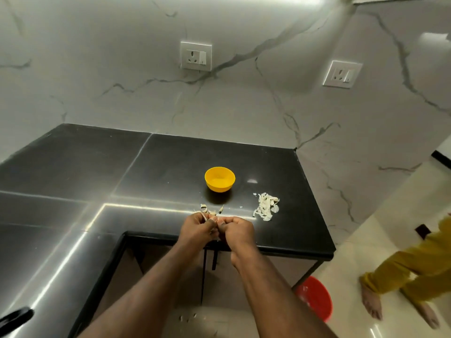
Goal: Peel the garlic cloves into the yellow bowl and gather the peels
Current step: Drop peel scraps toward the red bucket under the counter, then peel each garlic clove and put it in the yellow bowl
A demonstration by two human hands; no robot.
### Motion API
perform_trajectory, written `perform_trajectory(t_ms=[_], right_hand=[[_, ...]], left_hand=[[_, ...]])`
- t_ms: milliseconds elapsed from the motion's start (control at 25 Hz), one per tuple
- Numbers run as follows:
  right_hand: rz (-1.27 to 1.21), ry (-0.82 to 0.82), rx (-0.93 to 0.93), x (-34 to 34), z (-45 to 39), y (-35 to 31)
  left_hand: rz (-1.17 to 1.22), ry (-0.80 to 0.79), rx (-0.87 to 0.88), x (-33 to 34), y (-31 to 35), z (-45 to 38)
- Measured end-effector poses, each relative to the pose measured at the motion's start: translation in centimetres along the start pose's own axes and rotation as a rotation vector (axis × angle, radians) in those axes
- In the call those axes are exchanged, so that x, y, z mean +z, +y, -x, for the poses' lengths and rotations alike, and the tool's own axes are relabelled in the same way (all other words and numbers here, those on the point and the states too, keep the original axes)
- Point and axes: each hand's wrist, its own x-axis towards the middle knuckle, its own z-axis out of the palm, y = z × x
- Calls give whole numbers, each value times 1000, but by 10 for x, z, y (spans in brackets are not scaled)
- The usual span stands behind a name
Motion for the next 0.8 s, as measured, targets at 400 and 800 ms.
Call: perform_trajectory(t_ms=[400, 800], right_hand=[[79, -91, 11, 6, -80, -16], [366, -306, -169, 15, -131, -15]], left_hand=[[-124, 119, -76, -5, 6, -80], [-97, 129, -241, -12, 10, -116]])
